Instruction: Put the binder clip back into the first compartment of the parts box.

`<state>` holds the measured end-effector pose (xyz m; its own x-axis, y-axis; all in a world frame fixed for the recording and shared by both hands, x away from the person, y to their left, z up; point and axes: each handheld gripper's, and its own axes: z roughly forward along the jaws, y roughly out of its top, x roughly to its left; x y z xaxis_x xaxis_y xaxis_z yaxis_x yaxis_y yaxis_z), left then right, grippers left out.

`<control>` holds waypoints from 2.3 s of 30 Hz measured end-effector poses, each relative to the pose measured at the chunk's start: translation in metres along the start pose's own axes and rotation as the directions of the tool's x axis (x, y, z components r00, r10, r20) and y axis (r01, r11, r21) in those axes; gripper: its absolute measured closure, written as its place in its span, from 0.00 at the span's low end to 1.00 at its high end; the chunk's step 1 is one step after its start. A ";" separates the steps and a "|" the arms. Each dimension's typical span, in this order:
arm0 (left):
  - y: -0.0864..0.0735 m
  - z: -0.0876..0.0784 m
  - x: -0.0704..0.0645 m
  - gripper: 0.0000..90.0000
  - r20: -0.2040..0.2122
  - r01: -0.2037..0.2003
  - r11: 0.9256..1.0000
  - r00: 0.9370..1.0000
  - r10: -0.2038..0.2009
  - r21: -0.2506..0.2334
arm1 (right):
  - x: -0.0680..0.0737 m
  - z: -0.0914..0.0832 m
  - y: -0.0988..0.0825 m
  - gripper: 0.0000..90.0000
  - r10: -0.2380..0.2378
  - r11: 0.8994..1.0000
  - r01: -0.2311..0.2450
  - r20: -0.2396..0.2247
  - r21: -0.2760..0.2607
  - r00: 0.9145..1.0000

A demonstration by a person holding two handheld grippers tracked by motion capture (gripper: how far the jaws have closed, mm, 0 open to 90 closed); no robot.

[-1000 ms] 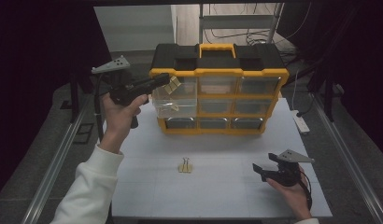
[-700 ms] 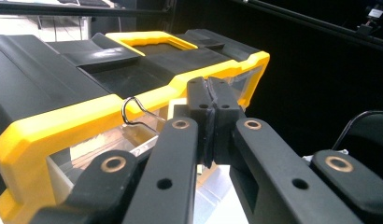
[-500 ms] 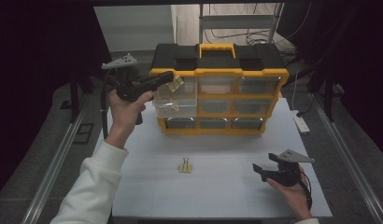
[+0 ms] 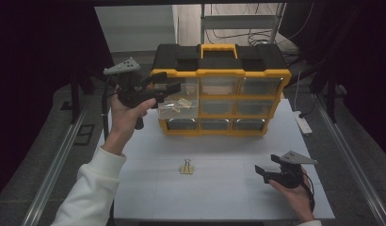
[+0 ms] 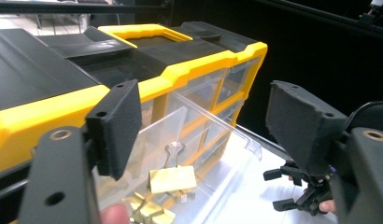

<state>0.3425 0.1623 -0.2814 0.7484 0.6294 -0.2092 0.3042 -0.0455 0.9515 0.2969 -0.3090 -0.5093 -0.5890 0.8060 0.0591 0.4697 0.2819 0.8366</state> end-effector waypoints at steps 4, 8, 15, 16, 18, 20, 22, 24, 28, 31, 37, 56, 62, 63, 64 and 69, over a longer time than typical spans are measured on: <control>-0.007 -0.012 -0.006 0.27 -0.021 -0.018 1.000 1.000 0.018 0.009 | 0.000 0.000 0.000 0.20 -0.003 1.000 0.003 0.002 0.000 1.000; -0.015 -0.021 -0.006 0.26 -0.023 -0.022 0.999 0.999 0.023 0.022 | 0.000 0.000 0.000 0.20 0.000 1.000 0.000 0.003 0.000 1.000; -0.031 -0.035 -0.005 0.24 -0.034 -0.036 0.999 0.999 0.037 0.026 | 0.001 0.000 0.000 0.20 -0.003 1.000 0.003 0.003 -0.001 1.000; -0.036 -0.037 -0.005 0.24 -0.031 -0.032 0.999 0.999 0.033 0.029 | 0.001 0.000 0.000 0.20 -0.003 1.000 0.003 0.003 0.000 1.000; -0.038 -0.039 -0.005 0.24 -0.028 -0.030 0.999 0.999 0.031 0.033 | 0.001 0.000 0.000 0.20 -0.003 1.000 0.003 0.003 0.000 1.000; -0.044 -0.040 -0.005 0.24 -0.024 -0.026 0.999 0.999 0.027 0.043 | 0.001 0.000 0.000 0.20 -0.003 1.000 0.003 0.002 0.000 1.000; -0.049 -0.040 -0.006 0.24 -0.021 -0.021 0.998 1.000 0.023 0.053 | 0.001 0.000 0.000 0.20 -0.003 1.000 0.003 0.002 -0.001 1.000; -0.055 -0.041 -0.006 0.24 -0.023 -0.019 0.998 1.000 0.020 0.064 | 0.001 0.000 0.000 0.20 -0.003 1.000 0.003 0.001 0.000 1.000; -0.065 -0.040 -0.005 0.24 -0.016 -0.019 0.997 1.000 0.021 0.078 | 0.001 0.000 0.000 0.20 -0.004 1.000 0.004 0.002 0.000 1.000; -0.075 -0.037 -0.002 0.24 -0.016 -0.007 0.995 1.000 0.008 0.098 | 0.001 0.000 0.000 0.20 -0.005 1.000 0.005 0.002 -0.001 1.000; -0.096 -0.030 0.003 0.24 -0.007 0.011 0.989 1.000 -0.010 0.148 | 0.000 0.000 0.000 0.20 -0.002 1.000 0.002 0.002 0.001 1.000; -0.145 0.003 0.005 0.25 0.023 0.028 0.957 0.999 -0.036 0.289 | 0.001 0.001 0.000 0.20 -0.005 1.000 0.005 -0.002 0.002 1.000; -0.156 0.015 0.005 0.25 0.040 0.032 0.944 0.998 -0.048 0.330 | 0.001 0.001 0.000 0.20 -0.005 1.000 0.005 -0.001 0.002 1.000; -0.158 0.017 0.005 0.25 0.042 0.031 0.941 0.998 -0.048 0.337 | 0.001 0.001 0.000 0.20 -0.005 1.000 0.005 -0.001 0.003 1.000; -0.158 0.017 0.005 0.25 0.042 0.031 0.941 0.998 -0.048 0.337 | 0.001 0.001 0.000 0.20 -0.005 1.000 0.005 -0.001 0.003 1.000; -0.164 0.028 0.005 0.25 0.051 0.033 0.929 0.997 -0.056 0.368 | 0.001 0.002 0.000 0.20 -0.006 1.000 0.006 -0.001 0.004 1.000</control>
<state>0.3124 0.1514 -0.4444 0.7596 0.5902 -0.2735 0.5244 -0.3069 0.7943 0.2972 -0.3072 -0.5102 -0.5927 0.8035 0.0545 0.4689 0.2893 0.8345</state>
